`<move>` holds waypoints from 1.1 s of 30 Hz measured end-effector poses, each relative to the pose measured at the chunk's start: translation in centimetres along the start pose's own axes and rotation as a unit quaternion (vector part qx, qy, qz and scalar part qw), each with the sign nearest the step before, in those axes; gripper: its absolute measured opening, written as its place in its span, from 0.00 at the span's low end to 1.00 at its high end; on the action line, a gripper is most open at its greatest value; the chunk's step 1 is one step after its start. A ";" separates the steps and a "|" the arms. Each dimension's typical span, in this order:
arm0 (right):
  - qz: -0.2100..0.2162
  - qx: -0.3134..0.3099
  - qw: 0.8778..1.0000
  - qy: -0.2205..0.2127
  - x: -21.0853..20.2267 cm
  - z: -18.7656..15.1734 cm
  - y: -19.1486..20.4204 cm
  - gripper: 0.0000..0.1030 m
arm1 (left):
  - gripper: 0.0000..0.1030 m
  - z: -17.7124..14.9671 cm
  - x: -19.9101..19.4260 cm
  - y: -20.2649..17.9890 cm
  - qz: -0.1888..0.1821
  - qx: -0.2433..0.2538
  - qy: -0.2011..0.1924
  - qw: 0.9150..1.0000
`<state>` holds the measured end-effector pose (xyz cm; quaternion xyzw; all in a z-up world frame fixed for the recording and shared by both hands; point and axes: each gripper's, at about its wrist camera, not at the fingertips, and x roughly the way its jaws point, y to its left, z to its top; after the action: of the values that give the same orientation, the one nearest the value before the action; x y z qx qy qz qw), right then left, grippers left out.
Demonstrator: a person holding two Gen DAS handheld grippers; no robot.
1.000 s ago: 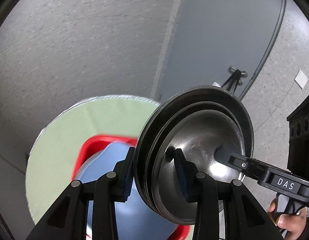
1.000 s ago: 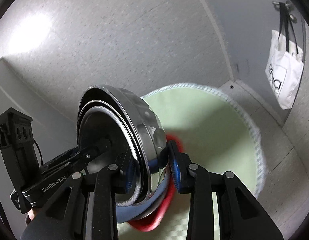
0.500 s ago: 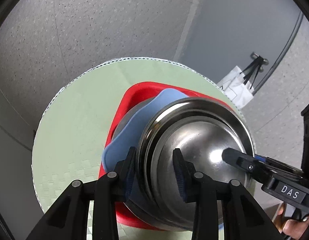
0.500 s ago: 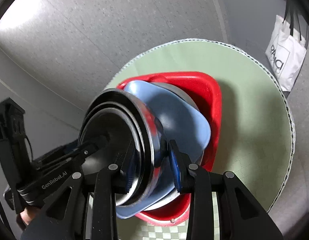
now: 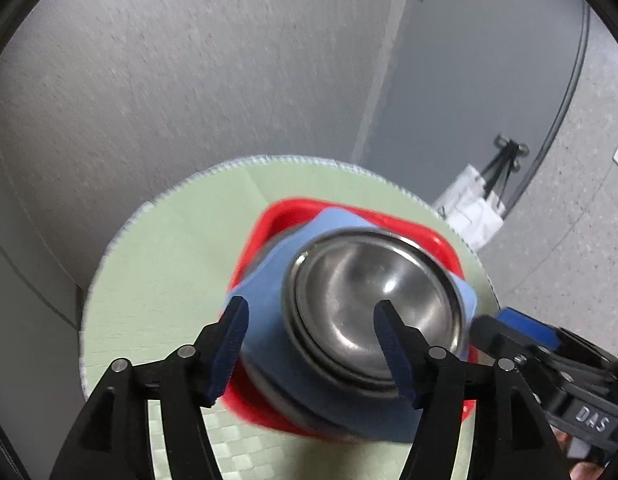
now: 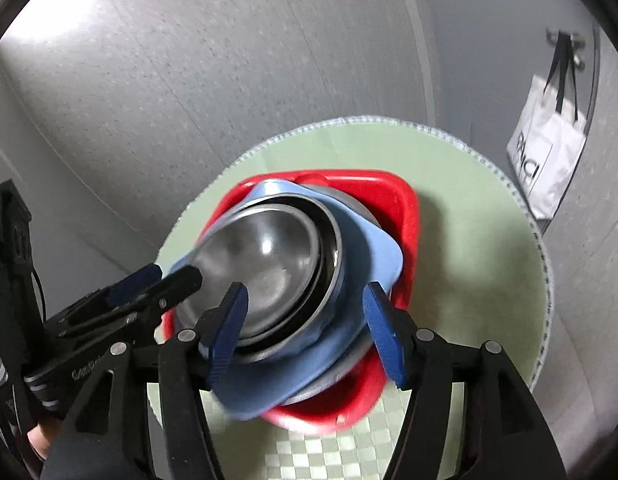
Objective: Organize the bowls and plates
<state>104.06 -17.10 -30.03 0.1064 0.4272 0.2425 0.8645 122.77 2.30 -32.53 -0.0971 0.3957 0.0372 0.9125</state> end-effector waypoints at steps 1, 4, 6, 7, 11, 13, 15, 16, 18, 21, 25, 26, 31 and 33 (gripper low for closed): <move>-0.008 -0.006 1.000 -0.011 -1.2 -0.4 0.3 0.62 | 0.69 -0.5 -1.1 -0.1 0.004 0.001 -0.014 1.000; -0.020 -0.027 0.998 -0.053 -5.3 -1.9 1.4 0.67 | 0.76 -2.5 -5.7 -0.8 0.026 0.012 -0.068 0.997; -0.034 -0.039 0.996 -0.073 -7.8 -3.0 2.0 0.74 | 0.80 -4.5 -9.4 -1.9 0.034 0.025 -0.101 0.994; -0.039 -0.046 0.994 -0.090 -9.9 -4.0 2.4 0.75 | 0.82 -5.4 -10.6 -2.3 0.035 0.030 -0.110 0.993; -0.062 -0.054 0.989 -0.125 -16.1 -7.8 3.0 0.78 | 0.87 -10.3 -17.9 -4.8 0.025 0.047 -0.151 0.987; -0.070 -0.050 0.987 -0.139 -19.2 -9.9 3.1 0.84 | 0.91 -12.5 -21.3 -6.2 0.020 0.055 -0.165 0.985; -0.071 -0.046 0.985 -0.151 -22.0 -12.0 3.2 0.86 | 0.94 -15.3 -24.9 -7.3 0.015 0.066 -0.183 0.981; -0.072 -0.043 0.983 -0.162 -24.2 -13.6 3.5 0.86 | 0.96 -16.5 -26.6 -7.9 0.016 0.070 -0.191 0.979; -0.079 -0.043 0.982 -0.168 -26.9 -15.7 3.9 0.92 | 0.97 -19.2 -29.8 -9.0 0.009 0.079 -0.205 0.975; -0.090 -0.043 0.979 -0.179 -31.6 -19.3 5.0 0.95 | 1.00 -23.8 -35.2 -9.8 0.005 0.085 -0.212 0.973; -0.109 -0.034 0.975 -0.192 -37.9 -24.2 6.7 1.00 | 1.00 -29.9 -41.7 -10.5 0.002 0.092 -0.203 0.975; -0.113 -0.032 0.975 -0.189 -39.0 -25.1 7.1 1.00 | 1.00 -31.1 -43.3 -10.4 -0.001 0.094 -0.202 0.975; -0.122 -0.030 0.971 -0.201 -45.0 -30.2 10.0 1.00 | 1.00 -37.2 -55.2 -9.2 -0.004 0.097 -0.224 0.970; -0.129 -0.028 0.969 -0.209 -46.9 -32.2 11.4 1.00 | 1.00 -39.7 -58.8 -8.5 -0.008 0.100 -0.231 0.968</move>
<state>50.63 -31.93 -13.05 0.0745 0.2403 0.1126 0.9613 55.40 -13.74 -14.89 0.0023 0.1755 0.0117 0.9844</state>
